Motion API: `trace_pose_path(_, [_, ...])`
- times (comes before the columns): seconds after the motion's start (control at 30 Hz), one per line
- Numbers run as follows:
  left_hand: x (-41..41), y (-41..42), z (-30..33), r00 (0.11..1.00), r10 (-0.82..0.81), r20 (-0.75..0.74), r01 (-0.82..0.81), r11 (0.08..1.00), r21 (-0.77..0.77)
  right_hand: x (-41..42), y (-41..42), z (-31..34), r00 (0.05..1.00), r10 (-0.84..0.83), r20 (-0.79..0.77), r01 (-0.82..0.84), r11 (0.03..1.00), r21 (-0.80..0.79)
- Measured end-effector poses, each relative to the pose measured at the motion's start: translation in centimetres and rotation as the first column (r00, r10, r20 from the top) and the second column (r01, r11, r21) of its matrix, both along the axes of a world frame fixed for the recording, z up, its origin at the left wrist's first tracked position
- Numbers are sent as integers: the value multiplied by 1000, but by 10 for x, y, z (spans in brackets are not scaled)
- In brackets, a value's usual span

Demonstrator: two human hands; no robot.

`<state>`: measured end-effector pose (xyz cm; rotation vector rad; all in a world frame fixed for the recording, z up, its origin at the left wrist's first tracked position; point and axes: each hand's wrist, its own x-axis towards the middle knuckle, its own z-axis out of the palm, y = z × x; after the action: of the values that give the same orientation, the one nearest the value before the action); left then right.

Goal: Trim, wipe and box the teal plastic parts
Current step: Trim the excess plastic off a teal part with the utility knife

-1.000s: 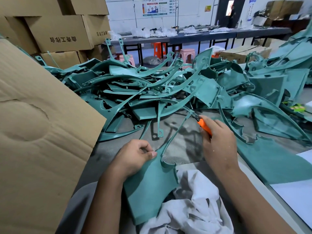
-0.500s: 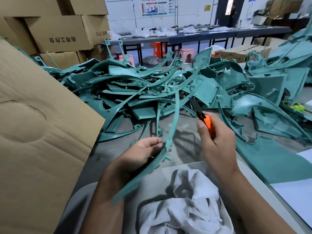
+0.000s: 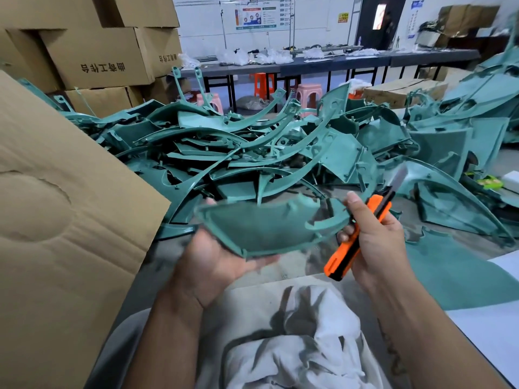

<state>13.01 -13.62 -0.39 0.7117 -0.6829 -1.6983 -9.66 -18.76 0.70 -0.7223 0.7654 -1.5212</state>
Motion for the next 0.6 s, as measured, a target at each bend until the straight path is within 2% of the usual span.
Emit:
trace_pose_path(0.03, [3,1,0,993,19,-113,-33,991,-128,0,-1,0,999,-27,26,27,1000,14])
trace_pose_path(0.07, [6,3,-2,994,32,-108,-59,964,-259,0,-1,0,998,-43,35,42,999,20])
trace_pose_path(0.13, [4,5,-9,981,156,118,-95,906,-412,2,0,0,998,-56,21,56,998,-9])
trace_pose_path(0.17, [1,5,-10,936,272,225,-158,892,-422,3,1,-1,999,-48,9,49,998,-49])
trace_pose_path(0.2, [-5,5,-9,880,392,268,-265,874,-407,4,2,-1,999,-33,-12,32,995,-99])
trace_pose_path(0.27, [-14,6,-6,823,530,205,-454,831,-323,8,5,-3,994,-31,-103,12,982,-187])
trace_pose_path(0.33, [-17,6,-1,819,573,39,-545,797,-260,11,9,-6,954,-131,-269,57,962,-266])
trace_pose_path(0.4, [-19,4,9,816,565,-119,-577,789,-210,10,12,-10,821,-311,-480,88,898,-431])
trace_pose_path(0.47, [-21,2,16,797,575,-185,-600,789,-132,11,15,-13,643,-433,-631,-59,794,-605])
trace_pose_path(0.53, [-21,3,18,796,567,-210,-585,811,-28,17,20,-16,498,-481,-722,-272,704,-656])
trace_pose_path(0.6, [-20,3,18,791,563,-241,-554,825,108,23,24,-19,373,-485,-791,-417,674,-609])
